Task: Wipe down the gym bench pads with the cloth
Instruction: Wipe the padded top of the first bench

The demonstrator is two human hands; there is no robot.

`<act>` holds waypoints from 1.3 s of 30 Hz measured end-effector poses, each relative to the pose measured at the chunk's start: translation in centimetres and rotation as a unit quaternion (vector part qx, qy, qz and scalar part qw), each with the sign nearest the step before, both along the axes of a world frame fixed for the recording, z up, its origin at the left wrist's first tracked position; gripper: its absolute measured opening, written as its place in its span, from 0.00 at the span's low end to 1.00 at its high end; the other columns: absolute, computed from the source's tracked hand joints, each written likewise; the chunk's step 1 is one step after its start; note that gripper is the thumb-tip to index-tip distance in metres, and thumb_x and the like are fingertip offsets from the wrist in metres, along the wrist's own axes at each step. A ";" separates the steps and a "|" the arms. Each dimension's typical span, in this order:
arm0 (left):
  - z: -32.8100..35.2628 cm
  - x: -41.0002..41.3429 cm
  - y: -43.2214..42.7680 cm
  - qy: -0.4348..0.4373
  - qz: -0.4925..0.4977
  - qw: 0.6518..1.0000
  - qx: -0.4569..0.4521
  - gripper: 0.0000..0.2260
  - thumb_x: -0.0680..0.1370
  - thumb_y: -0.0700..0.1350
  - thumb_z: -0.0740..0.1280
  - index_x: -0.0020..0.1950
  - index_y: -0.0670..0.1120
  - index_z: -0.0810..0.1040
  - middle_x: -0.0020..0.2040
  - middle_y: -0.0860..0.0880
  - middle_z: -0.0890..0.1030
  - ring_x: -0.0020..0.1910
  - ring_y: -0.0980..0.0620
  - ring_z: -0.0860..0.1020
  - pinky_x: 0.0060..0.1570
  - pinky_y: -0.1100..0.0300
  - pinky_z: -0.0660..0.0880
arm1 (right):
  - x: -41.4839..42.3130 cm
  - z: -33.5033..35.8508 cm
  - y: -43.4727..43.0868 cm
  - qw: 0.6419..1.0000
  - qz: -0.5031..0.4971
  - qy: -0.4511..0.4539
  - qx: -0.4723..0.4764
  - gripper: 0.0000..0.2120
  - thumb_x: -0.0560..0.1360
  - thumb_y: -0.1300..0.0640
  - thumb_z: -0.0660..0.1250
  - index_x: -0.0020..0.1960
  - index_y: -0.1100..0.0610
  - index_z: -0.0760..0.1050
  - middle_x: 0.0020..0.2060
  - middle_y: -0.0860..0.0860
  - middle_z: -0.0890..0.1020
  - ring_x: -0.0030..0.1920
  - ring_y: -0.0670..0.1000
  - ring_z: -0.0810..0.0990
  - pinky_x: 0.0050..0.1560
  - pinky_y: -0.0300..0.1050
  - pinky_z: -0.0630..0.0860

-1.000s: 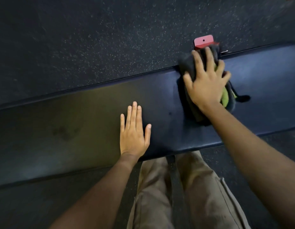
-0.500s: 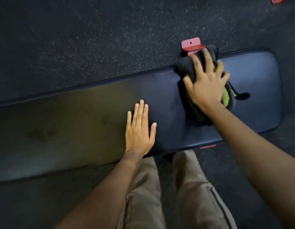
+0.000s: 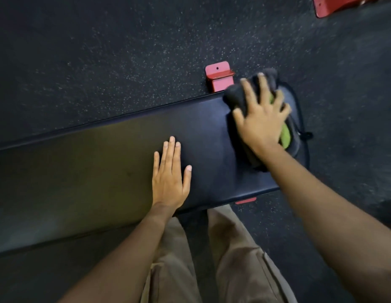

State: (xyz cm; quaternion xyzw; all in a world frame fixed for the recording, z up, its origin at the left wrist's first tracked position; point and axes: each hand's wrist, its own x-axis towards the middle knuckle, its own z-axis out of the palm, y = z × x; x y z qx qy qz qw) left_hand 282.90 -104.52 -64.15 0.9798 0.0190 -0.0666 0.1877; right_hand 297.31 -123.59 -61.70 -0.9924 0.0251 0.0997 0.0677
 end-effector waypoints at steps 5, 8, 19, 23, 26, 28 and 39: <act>0.0 2.2 -3.3 -0.008 -0.001 1.000 -0.001 0.25 0.79 0.48 0.55 0.73 0.36 0.62 0.74 0.39 0.62 0.74 0.45 0.56 0.73 0.53 0.45 | -10.1 -0.1 -6.1 0.925 0.377 -0.027 0.024 0.31 0.73 0.40 0.58 0.75 0.43 0.60 0.76 0.52 0.62 0.64 0.65 0.69 0.59 0.62 0.67; -0.2 2.5 -4.4 -0.006 -0.006 1.000 0.005 0.25 0.79 0.48 0.55 0.73 0.36 0.61 0.74 0.39 0.61 0.74 0.45 0.56 0.73 0.54 0.45 | -10.3 0.0 -11.2 0.952 0.304 -0.030 0.013 0.30 0.72 0.40 0.58 0.73 0.44 0.62 0.75 0.52 0.63 0.61 0.64 0.70 0.56 0.61 0.70; -0.5 2.5 -4.9 0.011 -0.014 0.999 0.033 0.26 0.79 0.50 0.54 0.74 0.37 0.60 0.75 0.39 0.60 0.74 0.45 0.55 0.72 0.51 0.46 | -5.9 -0.1 -6.1 0.948 0.317 -0.031 0.023 0.31 0.72 0.42 0.59 0.74 0.44 0.63 0.75 0.53 0.63 0.64 0.65 0.69 0.60 0.63 0.66; -0.4 2.3 -4.6 0.013 -0.015 0.999 0.025 0.26 0.79 0.50 0.54 0.73 0.37 0.61 0.74 0.39 0.61 0.74 0.45 0.55 0.72 0.50 0.47 | -8.7 -0.1 -10.5 0.949 0.313 -0.024 0.015 0.31 0.72 0.41 0.58 0.74 0.44 0.61 0.75 0.53 0.63 0.62 0.64 0.69 0.57 0.61 0.68; -0.3 2.4 -4.5 0.012 -0.018 1.000 0.022 0.26 0.79 0.50 0.54 0.73 0.37 0.61 0.74 0.39 0.61 0.74 0.45 0.56 0.72 0.51 0.47 | -3.2 0.2 -6.8 1.000 0.008 0.000 0.003 0.31 0.74 0.43 0.59 0.75 0.46 0.59 0.76 0.54 0.59 0.66 0.66 0.64 0.61 0.66 0.64; -0.1 2.4 -4.0 0.010 -0.005 1.000 0.013 0.26 0.79 0.50 0.54 0.73 0.37 0.62 0.74 0.39 0.62 0.74 0.45 0.56 0.72 0.50 0.48 | 0.4 0.4 -1.7 0.995 -0.089 0.032 0.003 0.32 0.76 0.43 0.59 0.77 0.46 0.54 0.78 0.54 0.52 0.71 0.67 0.59 0.65 0.68 0.58; 1.0 -2.0 8.2 0.018 0.061 0.998 0.028 0.26 0.79 0.50 0.53 0.73 0.36 0.62 0.74 0.39 0.61 0.74 0.45 0.56 0.72 0.54 0.44 | -12.3 0.1 1.4 0.963 0.271 -0.011 -0.006 0.30 0.71 0.41 0.58 0.72 0.45 0.64 0.74 0.54 0.65 0.61 0.66 0.70 0.58 0.62 0.66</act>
